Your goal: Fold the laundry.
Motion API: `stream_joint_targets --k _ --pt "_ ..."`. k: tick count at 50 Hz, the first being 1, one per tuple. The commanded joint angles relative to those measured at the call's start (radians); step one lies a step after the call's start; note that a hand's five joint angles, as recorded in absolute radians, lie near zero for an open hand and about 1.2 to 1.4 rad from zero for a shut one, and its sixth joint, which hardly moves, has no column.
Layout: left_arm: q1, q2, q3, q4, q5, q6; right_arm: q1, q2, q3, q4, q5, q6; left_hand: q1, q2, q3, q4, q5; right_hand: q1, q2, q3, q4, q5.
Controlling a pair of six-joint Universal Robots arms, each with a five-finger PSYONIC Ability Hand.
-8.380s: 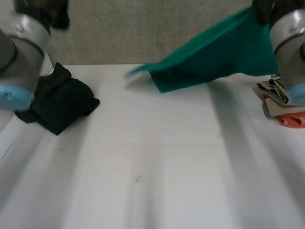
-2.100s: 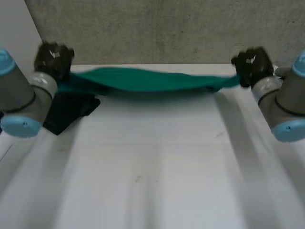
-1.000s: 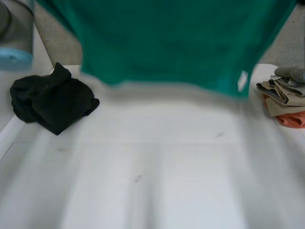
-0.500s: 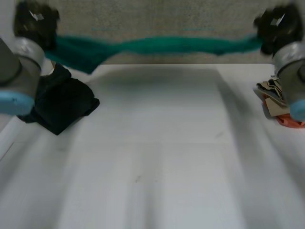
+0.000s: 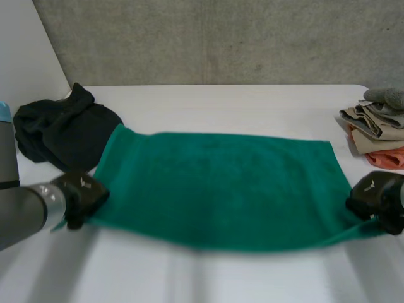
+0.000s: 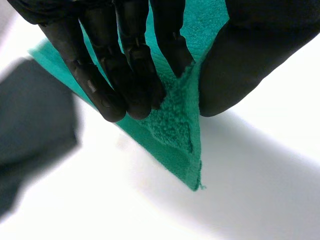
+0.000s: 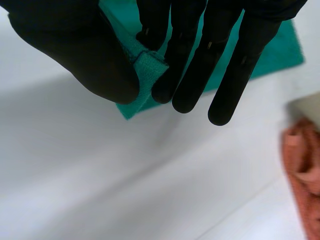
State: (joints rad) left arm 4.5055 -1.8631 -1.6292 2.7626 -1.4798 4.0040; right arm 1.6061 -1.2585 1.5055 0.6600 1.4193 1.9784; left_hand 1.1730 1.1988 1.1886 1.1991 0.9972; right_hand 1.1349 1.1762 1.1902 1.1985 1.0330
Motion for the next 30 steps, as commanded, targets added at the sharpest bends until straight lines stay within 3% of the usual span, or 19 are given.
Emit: stream_joint_targets --k 1,7,19,30 --pt "-0.054 0.032 -0.014 -0.212 -0.036 -0.062 -0.057 -0.03 0.061 0.055 -0.089 -0.161 0.223 0.197 0.208 0.197 0.225 0.261 0.22 0.206 0.198 0.189" --pt "-0.089 -0.025 0.09 -0.109 -0.051 -0.071 -0.038 0.062 -0.027 -0.017 -0.043 -0.083 0.223 0.197 0.208 0.197 0.225 0.261 0.22 0.206 0.198 0.189" --pt "-0.138 -0.338 0.509 0.204 -0.141 -0.068 0.063 0.295 -0.258 -0.446 0.062 0.221 0.223 0.197 0.208 0.197 0.225 0.261 0.22 0.206 0.198 0.189" --pt "-0.178 -0.635 0.919 0.229 -0.243 -0.034 0.115 0.447 -0.39 -0.796 0.092 0.27 0.223 0.197 0.208 0.197 0.225 0.261 0.22 0.206 0.198 0.189"
